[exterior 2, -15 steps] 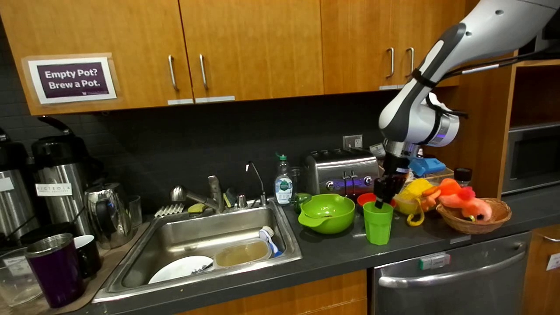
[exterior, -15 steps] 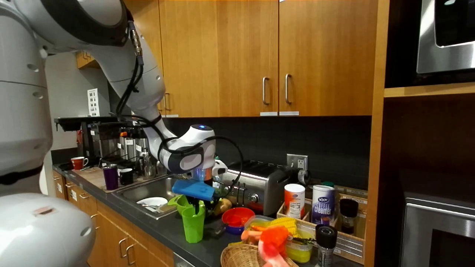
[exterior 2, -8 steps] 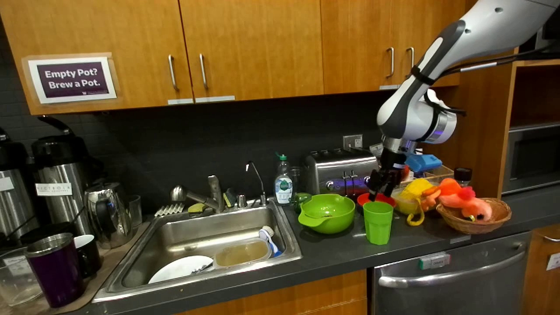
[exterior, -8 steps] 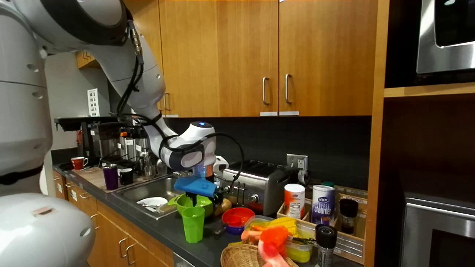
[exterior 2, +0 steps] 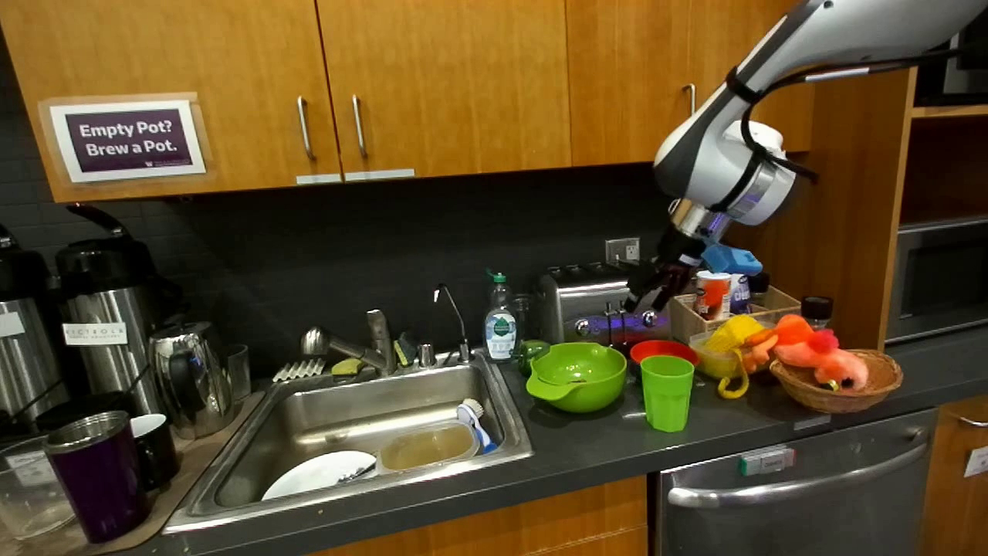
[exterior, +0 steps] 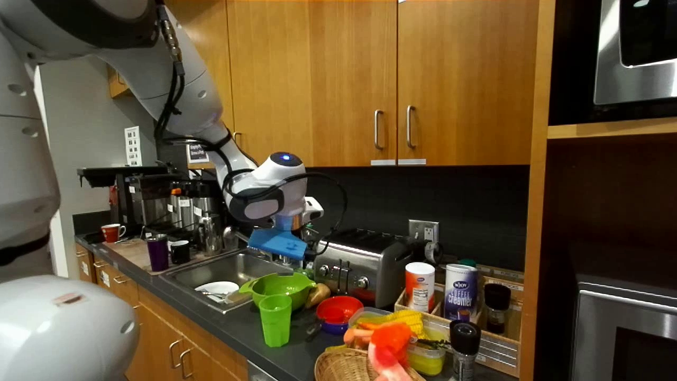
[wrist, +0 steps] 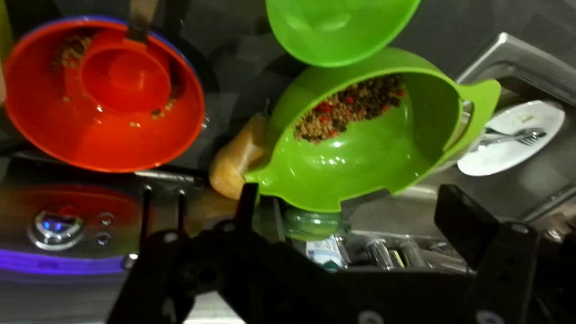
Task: Put the beans in the green cup into the green bowl
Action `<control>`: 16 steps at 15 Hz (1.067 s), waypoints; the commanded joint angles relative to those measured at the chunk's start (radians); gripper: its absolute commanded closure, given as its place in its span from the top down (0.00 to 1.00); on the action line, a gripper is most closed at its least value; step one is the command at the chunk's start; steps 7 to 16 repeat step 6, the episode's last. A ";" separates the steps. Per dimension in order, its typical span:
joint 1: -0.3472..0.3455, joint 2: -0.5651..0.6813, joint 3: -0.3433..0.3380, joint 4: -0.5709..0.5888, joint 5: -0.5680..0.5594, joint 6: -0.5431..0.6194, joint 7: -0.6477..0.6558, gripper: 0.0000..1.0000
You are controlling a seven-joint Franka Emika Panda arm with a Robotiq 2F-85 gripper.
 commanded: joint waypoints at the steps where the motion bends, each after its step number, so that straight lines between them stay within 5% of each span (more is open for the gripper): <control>1: 0.006 -0.011 -0.001 0.010 0.051 -0.008 -0.046 1.00; 16: 0.008 -0.023 -0.003 0.016 0.073 -0.017 -0.068 1.00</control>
